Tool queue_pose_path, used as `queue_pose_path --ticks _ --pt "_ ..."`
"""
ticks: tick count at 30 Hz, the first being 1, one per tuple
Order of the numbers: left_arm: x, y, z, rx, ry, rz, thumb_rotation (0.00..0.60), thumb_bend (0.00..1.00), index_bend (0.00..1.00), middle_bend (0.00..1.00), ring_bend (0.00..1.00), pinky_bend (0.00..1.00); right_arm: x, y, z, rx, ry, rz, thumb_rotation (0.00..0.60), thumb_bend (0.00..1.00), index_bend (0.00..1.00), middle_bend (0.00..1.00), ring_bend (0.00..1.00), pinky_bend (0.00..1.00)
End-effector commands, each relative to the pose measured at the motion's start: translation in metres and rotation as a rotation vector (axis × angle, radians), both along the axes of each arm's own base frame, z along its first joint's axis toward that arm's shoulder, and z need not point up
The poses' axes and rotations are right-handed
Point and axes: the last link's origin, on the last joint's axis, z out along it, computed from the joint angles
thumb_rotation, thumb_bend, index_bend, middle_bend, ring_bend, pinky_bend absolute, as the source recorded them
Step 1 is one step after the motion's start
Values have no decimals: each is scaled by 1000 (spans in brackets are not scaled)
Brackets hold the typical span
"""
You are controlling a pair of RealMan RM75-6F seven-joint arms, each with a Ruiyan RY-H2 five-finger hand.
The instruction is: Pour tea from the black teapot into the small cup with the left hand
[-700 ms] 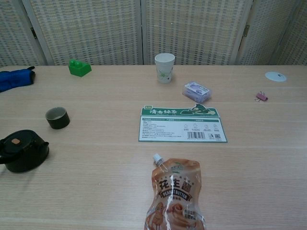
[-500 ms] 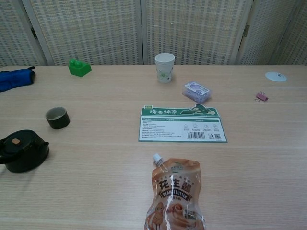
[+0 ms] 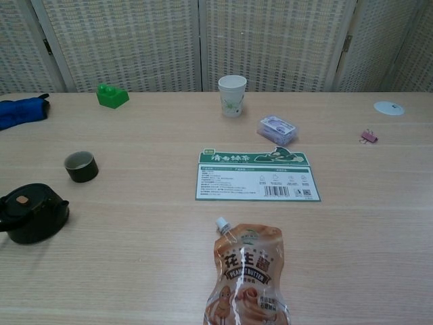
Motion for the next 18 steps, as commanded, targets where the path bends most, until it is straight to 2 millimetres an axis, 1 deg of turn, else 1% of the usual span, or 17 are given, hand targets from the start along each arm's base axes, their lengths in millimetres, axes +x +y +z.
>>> queue_pose_path --ticks 1,5,10,18 --pt "7 3 -7 -55 -17 -27 600 269 114 30 87 17 0 0 1 -1 2 0 600 162 171 223 132 90" --pt "15 8 -17 -120 -26 -51 600 269 99 30 86 17 0 -1 2 -3 -2 -1 600 162 171 223 132 90" --pt "25 14 -33 -193 -23 -89 600 264 53 30 85 17 -1 1 3 -8 -3 -4 600 162 171 223 132 90" --pt "29 22 -55 -285 4 -99 600 264 19 30 79 17 -4 3 4 -14 -4 -11 600 163 170 223 136 90"
